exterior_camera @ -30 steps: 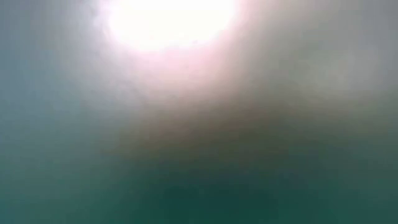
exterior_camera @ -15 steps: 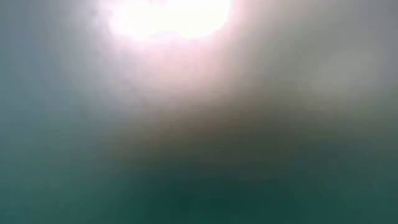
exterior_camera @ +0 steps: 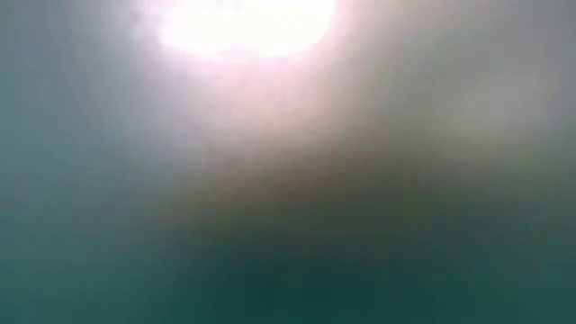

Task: Sort Maruchan noodles
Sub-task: Put the red noodle pack into the orange bin

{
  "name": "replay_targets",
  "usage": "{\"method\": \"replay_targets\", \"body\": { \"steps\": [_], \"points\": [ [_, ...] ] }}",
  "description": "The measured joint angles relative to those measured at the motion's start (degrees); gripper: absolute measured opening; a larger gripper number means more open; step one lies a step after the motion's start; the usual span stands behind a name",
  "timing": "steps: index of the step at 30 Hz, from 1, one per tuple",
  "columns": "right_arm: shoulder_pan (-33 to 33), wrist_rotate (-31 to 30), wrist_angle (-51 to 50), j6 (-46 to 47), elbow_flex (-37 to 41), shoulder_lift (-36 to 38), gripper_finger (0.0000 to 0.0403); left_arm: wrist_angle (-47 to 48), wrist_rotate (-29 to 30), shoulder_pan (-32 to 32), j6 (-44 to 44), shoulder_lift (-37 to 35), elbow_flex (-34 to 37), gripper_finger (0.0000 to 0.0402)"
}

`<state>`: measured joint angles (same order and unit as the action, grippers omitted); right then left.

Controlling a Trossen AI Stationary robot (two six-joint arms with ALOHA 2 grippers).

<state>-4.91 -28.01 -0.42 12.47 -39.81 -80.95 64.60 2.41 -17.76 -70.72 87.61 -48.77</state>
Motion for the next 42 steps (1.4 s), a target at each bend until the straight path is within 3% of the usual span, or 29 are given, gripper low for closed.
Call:
{"method": "replay_targets", "body": {
  "steps": [11, 19, 27, 34, 42],
  "points": [
    [0.0, 0.04, 0.56, -0.48, -0.02, 0.04, 0.0201, -6.83, 1.51, -0.05, 5.61, 0.09, -2.56, 0.0208],
    [0.0, 0.11, 0.76, -0.7, -0.02, 0.04, 0.0201, -3.05, 13.13, 1.28, 6.24, -0.23, -5.35, 0.0208],
    [0.02, 0.13, 0.78, -0.68, -0.02, 0.04, 0.0201, 6.04, 19.85, 7.07, 3.04, -0.24, -3.27, 0.0208],
    [0.0, 1.11, 0.78, -1.16, -0.02, 0.04, 0.0201, 7.91, 17.71, 12.95, 2.83, -0.24, 0.56, 0.0208],
    [0.02, 3.02, 0.78, -1.95, -0.03, 0.04, 0.0201, 2.73, 12.82, 13.34, 6.65, -0.35, 4.74, 0.0208]
  ]
}}
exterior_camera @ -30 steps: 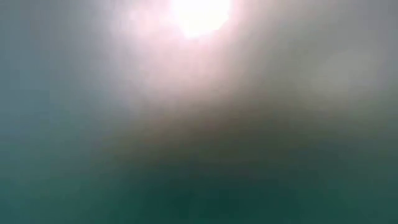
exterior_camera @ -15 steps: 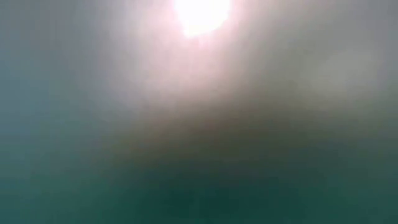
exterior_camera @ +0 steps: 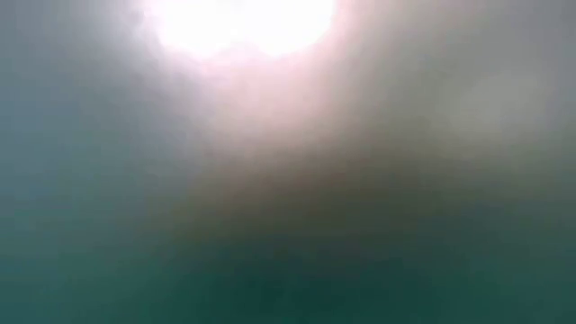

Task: Sort Maruchan noodles
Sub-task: Put the red noodle pack into the orange bin

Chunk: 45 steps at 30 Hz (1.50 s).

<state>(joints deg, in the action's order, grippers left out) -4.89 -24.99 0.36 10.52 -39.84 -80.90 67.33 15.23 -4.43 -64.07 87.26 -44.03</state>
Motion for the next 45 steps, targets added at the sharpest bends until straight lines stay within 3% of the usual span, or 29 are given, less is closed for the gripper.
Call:
{"method": "replay_targets", "body": {
  "steps": [8, 24, 41, 45],
  "points": [
    [0.0, 0.0, 0.35, 0.0, -0.01, 0.0, 0.0201, -5.22, 3.22, 0.07, 1.89, 0.0, -0.28, 0.0208],
    [0.0, -0.02, 0.63, 0.0, -0.01, 0.0, 0.0201, -25.15, 9.14, 4.51, 12.48, 0.06, -0.33, 0.0208],
    [-0.02, -0.04, 0.54, -0.09, -0.01, -0.02, 0.0201, -59.91, 9.08, 8.61, 31.73, 4.0, -0.24, 0.0208],
    [-0.02, -0.04, 0.48, -0.07, -0.01, -0.02, 0.0201, -61.65, 6.21, 8.56, 31.87, 3.96, -0.82, 0.0208]
  ]
}}
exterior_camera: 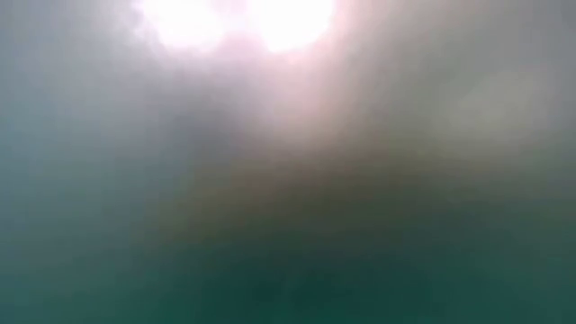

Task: Sort Maruchan noodles
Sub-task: Put the red noodle pack into the orange bin

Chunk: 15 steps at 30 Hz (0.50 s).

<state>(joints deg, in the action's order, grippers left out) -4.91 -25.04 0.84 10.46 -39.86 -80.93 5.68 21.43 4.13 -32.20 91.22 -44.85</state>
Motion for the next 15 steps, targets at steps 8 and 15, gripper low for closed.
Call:
{"method": "replay_targets", "body": {
  "steps": [8, 15],
  "points": [
    [0.0, 0.0, 0.11, 0.28, 0.0, 0.0, 0.0201, 12.43, -4.94, -2.45, -3.95, -0.13, -3.85, 0.0208],
    [0.04, 0.04, -0.11, 4.79, 0.0, 0.0, 0.0201, 22.35, -4.84, -5.46, -9.08, -0.17, -4.71, 0.0208]
  ]
}}
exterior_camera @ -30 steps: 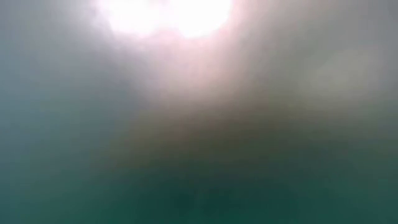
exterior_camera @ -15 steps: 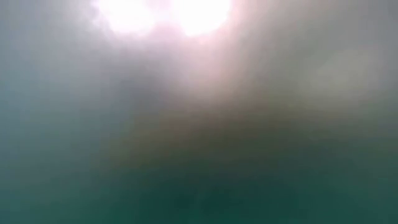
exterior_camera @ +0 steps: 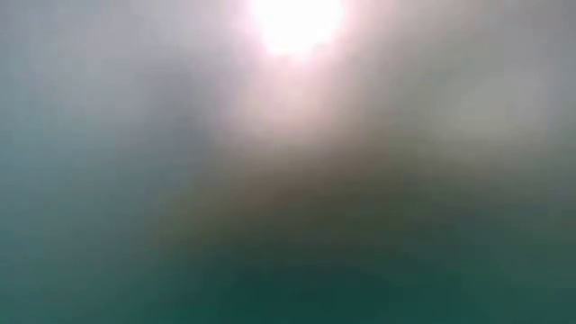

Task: Sort Maruchan noodles
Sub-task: Put the red noodle pack into the orange bin

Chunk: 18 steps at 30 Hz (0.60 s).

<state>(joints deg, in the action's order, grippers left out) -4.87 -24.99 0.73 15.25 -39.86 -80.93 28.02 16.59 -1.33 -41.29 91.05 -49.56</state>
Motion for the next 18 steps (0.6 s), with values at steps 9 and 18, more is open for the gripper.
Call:
{"method": "replay_targets", "body": {
  "steps": [9, 18],
  "points": [
    [-0.02, 0.02, 0.17, 3.25, 0.0, -0.02, 0.0201, -1.62, 5.51, 0.13, -2.64, 3.5, 1.11, 0.0208],
    [-0.04, -0.04, 1.76, 4.15, 0.0, -0.04, 0.0201, -13.65, 8.22, 2.24, 6.02, 8.01, 1.05, 0.0208]
  ]
}}
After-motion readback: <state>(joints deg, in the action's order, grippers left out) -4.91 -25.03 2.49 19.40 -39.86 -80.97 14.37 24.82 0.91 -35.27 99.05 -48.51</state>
